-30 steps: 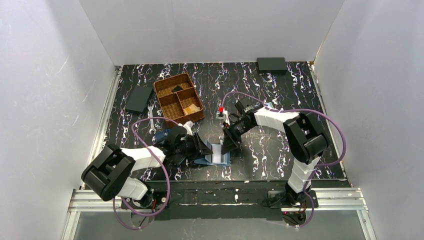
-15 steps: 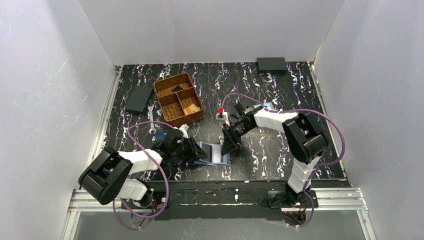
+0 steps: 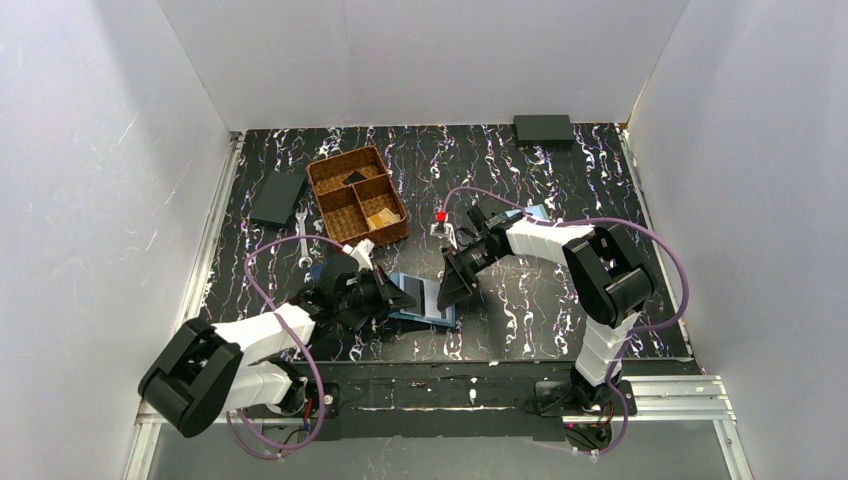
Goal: Take the credit cards out of the card holder
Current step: Remove the credit card from the card holder.
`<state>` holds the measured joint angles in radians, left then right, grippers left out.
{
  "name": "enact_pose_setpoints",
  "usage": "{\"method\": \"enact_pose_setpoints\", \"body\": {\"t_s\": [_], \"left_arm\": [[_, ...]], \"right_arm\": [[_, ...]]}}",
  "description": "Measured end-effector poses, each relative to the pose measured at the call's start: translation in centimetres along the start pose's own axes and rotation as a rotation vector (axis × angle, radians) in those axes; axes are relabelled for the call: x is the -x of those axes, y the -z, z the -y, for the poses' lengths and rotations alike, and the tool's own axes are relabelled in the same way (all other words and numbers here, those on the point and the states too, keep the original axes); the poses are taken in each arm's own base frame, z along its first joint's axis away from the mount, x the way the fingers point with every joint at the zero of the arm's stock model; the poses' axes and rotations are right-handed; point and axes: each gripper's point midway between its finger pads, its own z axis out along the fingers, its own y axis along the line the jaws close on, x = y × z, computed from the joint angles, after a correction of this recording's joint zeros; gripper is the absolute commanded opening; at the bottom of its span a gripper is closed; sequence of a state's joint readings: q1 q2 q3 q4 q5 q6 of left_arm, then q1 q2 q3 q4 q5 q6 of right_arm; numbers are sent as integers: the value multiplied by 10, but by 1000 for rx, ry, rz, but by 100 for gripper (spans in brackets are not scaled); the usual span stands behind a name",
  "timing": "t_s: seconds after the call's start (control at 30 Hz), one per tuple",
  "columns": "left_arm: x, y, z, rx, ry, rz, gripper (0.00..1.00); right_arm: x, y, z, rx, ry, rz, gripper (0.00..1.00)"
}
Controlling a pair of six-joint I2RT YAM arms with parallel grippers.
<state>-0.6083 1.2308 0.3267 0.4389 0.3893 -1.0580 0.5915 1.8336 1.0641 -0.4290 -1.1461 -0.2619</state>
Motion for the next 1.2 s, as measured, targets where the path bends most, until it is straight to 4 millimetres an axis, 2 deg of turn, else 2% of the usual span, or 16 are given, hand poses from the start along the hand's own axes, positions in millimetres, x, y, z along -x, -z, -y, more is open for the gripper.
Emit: {"method": "enact_pose_setpoints", "body": {"t_s": [0.3, 0.5, 0.8, 0.93, 1.07, 1.2], "left_arm": [[16, 8, 36, -130, -56, 66, 0], [23, 10, 58, -224, -76, 89, 0], [23, 5, 66, -277, -74, 74, 0], [24, 4, 69, -293, -69, 71, 0], [25, 5, 75, -320, -74, 67, 0], [26, 6, 79, -339, -79, 66, 0]], "right_arm": [[26, 12, -16, 62, -10, 98, 68], [36, 19, -17, 79, -54, 144, 66], [45, 20, -23, 115, -100, 164, 62], [49, 22, -24, 118, -115, 172, 50], [51, 25, -21, 111, -133, 182, 26], [52, 27, -19, 102, -149, 189, 8]]}}
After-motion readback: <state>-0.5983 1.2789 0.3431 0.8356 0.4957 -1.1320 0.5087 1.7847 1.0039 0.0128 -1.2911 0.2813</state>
